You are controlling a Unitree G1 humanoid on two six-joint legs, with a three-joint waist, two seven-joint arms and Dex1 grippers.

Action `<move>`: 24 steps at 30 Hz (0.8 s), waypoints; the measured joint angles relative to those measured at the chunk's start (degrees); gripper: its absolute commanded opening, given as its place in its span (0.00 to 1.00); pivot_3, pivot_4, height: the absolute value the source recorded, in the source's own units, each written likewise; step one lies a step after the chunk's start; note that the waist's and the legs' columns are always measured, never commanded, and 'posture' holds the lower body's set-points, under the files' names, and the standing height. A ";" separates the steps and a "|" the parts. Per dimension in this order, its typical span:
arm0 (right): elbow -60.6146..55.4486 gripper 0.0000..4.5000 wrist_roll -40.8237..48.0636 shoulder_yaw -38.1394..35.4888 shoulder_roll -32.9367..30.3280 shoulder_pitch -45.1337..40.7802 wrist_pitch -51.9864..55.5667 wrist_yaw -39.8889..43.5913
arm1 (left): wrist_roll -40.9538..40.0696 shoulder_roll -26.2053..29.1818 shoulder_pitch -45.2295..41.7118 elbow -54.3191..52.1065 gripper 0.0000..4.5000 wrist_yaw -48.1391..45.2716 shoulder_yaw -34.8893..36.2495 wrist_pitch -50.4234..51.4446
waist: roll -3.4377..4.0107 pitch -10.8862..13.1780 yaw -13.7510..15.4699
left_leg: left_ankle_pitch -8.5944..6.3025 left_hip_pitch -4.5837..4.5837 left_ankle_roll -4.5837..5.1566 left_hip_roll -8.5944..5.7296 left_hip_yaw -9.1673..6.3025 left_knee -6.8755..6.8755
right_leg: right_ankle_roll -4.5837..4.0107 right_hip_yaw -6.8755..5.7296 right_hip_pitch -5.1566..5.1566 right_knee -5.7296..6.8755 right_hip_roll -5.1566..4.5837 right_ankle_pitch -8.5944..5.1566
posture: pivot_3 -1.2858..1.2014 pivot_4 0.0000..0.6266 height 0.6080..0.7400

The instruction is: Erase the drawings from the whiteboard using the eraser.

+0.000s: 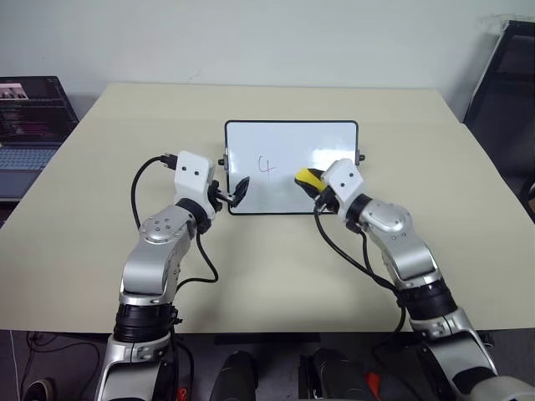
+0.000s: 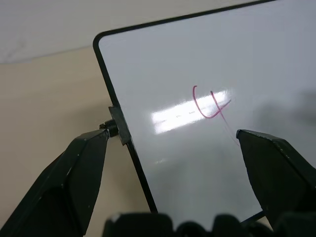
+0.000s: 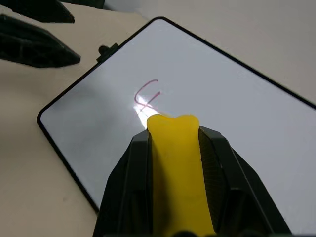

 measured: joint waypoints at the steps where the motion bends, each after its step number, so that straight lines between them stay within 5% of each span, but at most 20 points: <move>1: 1.71 0.22 -0.58 0.40 0.19 -1.83 -0.80 0.05 | -0.02 0.03 -0.14 0.09 1.00 -0.03 -0.13 0.39 | 0.00 0.00 0.01 | 0.00 0.00 0.00 -0.01 -0.01 0.00 | 0.00 0.00 0.00 0.00 -0.01 0.00 | 0.52 0.24 1.00; 8: 22.89 0.22 -3.88 2.88 4.41 -18.72 -10.28 0.15 | -0.25 -0.16 -0.16 0.33 1.00 0.32 -0.38 3.57 | 0.00 0.00 -0.08 | 0.00 -0.01 0.00 0.01 -0.06 -0.01 | -0.02 0.00 0.00 -0.01 -0.04 0.01 | 0.52 0.24 1.00; 24: 57.09 0.22 -10.87 5.26 13.24 -33.81 -16.73 -3.46 | -0.37 0.45 0.41 0.01 1.00 0.05 -0.35 4.93 | 0.02 0.01 -0.02 | 0.00 -0.01 -0.01 0.00 -0.19 -0.01 | -0.04 0.03 -0.03 0.04 -0.09 0.02 | 0.52 0.24 1.00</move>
